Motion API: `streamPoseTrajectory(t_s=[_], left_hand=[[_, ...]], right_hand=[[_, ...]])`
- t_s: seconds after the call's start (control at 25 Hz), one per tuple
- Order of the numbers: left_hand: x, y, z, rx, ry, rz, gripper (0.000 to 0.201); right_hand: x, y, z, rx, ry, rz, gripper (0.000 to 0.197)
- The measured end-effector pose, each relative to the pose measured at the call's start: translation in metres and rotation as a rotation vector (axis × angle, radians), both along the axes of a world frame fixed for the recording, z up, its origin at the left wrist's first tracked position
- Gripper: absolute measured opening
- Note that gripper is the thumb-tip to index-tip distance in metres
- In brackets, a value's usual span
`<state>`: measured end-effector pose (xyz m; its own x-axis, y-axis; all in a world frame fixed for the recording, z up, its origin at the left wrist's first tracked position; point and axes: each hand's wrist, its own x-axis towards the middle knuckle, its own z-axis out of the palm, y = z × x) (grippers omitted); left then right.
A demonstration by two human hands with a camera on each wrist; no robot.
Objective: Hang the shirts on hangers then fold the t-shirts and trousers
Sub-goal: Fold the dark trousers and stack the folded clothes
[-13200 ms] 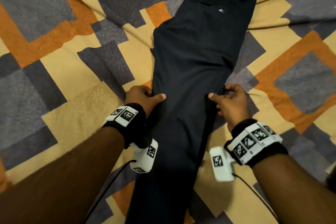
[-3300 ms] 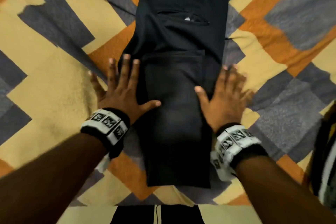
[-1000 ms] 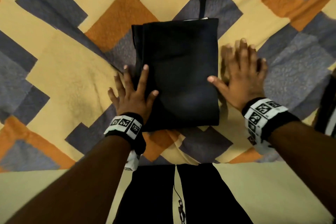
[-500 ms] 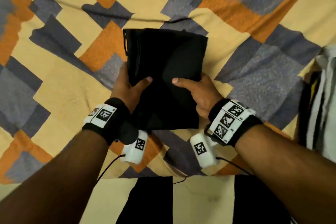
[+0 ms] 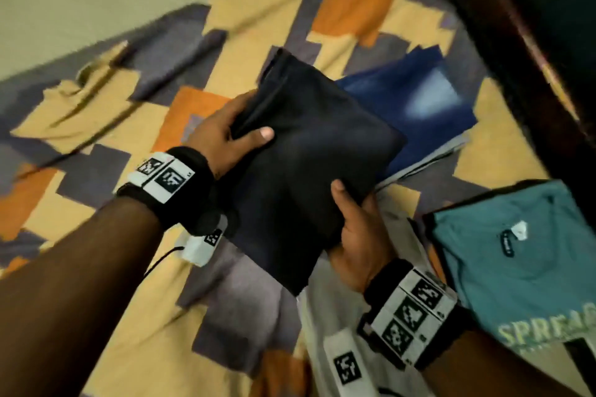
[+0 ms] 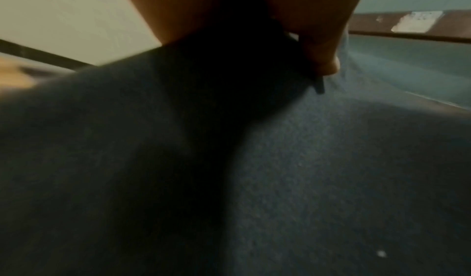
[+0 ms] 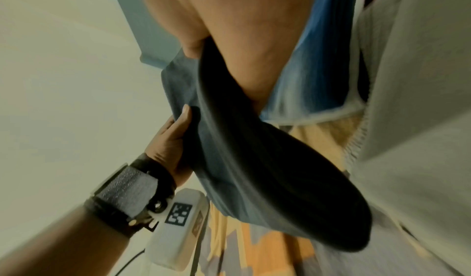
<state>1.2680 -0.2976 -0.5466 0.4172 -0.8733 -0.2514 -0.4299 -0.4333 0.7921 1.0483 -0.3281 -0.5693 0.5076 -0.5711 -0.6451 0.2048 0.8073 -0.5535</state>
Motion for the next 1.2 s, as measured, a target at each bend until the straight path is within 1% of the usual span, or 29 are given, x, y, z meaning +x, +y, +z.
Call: streamPoseTrajectory(t_s=[0.08, 0.16, 0.24, 0.28, 0.32, 0.4, 0.44, 0.48, 0.52, 0.56, 0.6, 0.64, 0.68, 0.72, 0.76, 0.8, 0.84, 0.88, 0.92, 0.96, 1.0, 1.04, 1.08, 1.12, 1.16, 1.2], left_hand=[[-0.013, -0.065, 0.001, 0.033, -0.08, -0.11, 0.065], [-0.027, -0.119, 0.0, 0.018, -0.172, -0.171, 0.066], [-0.041, -0.154, -0.012, -0.036, -0.268, -0.182, 0.065], [-0.047, -0.163, -0.022, -0.033, -0.29, -0.152, 0.064], [-0.055, -0.164, -0.035, 0.006, -0.318, -0.087, 0.064], [-0.071, -0.145, -0.064, 0.176, -0.382, 0.105, 0.066], [-0.08, -0.126, -0.073, 0.261, -0.396, 0.227, 0.066], [-0.089, -0.106, -0.082, 0.323, -0.396, 0.375, 0.067], [-0.097, -0.086, -0.086, 0.356, -0.355, 0.533, 0.068], [-0.098, -0.068, -0.097, 0.365, -0.256, 0.692, 0.067], [-0.099, -0.054, -0.103, 0.352, -0.101, 0.826, 0.064], [-0.097, -0.045, -0.113, 0.331, 0.089, 0.913, 0.062], [-0.096, -0.041, -0.116, 0.309, 0.247, 0.934, 0.063], [-0.095, -0.04, -0.116, 0.286, 0.33, 0.917, 0.064], [-0.095, -0.042, -0.113, 0.246, 0.342, 0.882, 0.059], [-0.095, -0.046, -0.108, 0.173, 0.324, 0.863, 0.049], [-0.093, -0.05, -0.104, 0.08, 0.293, 0.846, 0.037], [-0.089, -0.055, -0.098, -0.006, 0.261, 0.827, 0.03], [-0.087, -0.056, -0.095, -0.067, 0.23, 0.817, 0.027], [-0.085, -0.058, -0.096, -0.075, 0.222, 0.793, 0.024], [-0.086, -0.054, -0.099, -0.032, 0.229, 0.781, 0.022], [-0.085, -0.047, -0.103, 0.044, 0.237, 0.792, 0.022], [-0.085, -0.042, -0.108, 0.103, 0.269, 0.808, 0.023], [-0.086, -0.039, -0.113, 0.123, 0.325, 0.832, 0.024], [-0.086, -0.038, -0.117, 0.113, 0.372, 0.861, 0.025], [-0.085, -0.039, -0.119, 0.092, 0.393, 0.885, 0.028]], right_hand=[[-0.014, -0.038, 0.001, -0.071, 0.066, -0.089, 0.046], [-0.021, -0.068, -0.009, -0.102, 0.111, -0.159, 0.045], [-0.02, -0.1, -0.022, -0.095, 0.181, -0.203, 0.048], [-0.02, -0.115, -0.03, -0.07, 0.213, -0.215, 0.05], [-0.022, -0.129, -0.039, -0.033, 0.264, -0.225, 0.052], [-0.03, -0.15, -0.057, -0.003, 0.383, -0.155, 0.058], [-0.033, -0.157, -0.061, 0.005, 0.407, -0.106, 0.053], [-0.035, -0.161, -0.067, 0.015, 0.409, -0.066, 0.042], [-0.037, -0.162, -0.072, 0.031, 0.397, -0.037, 0.031], [-0.036, -0.16, -0.074, 0.054, 0.373, -0.016, 0.024], [-0.035, -0.156, -0.072, 0.083, 0.337, -0.008, 0.022], [-0.034, -0.15, -0.074, 0.11, 0.315, 0.003, 0.021], [-0.034, -0.145, -0.073, 0.125, 0.303, 0.032, 0.021], [-0.036, -0.141, -0.073, 0.13, 0.306, 0.077, 0.021], [-0.039, -0.141, -0.071, 0.125, 0.318, 0.12, 0.02], [-0.043, -0.144, -0.066, 0.101, 0.33, 0.161, 0.019], [-0.047, -0.149, -0.061, 0.059, 0.346, 0.21, 0.019], [-0.05, -0.154, -0.056, 0.011, 0.354, 0.252, 0.019], [-0.054, -0.159, -0.053, -0.039, 0.381, 0.312, 0.018], [-0.058, -0.164, -0.05, -0.076, 0.406, 0.352, 0.016], [-0.062, -0.166, -0.047, -0.112, 0.479, 0.396, 0.015], [-0.064, -0.167, -0.045, -0.168, 0.596, 0.431, 0.022], [-0.068, -0.171, -0.047, -0.262, 0.755, 0.411, 0.034], [-0.071, -0.176, -0.048, -0.431, 0.932, 0.338, 0.044], [-0.073, -0.182, -0.047, -0.684, 1.085, 0.262, 0.049], [-0.073, -0.19, -0.045, -0.999, 1.192, 0.24, 0.049]])
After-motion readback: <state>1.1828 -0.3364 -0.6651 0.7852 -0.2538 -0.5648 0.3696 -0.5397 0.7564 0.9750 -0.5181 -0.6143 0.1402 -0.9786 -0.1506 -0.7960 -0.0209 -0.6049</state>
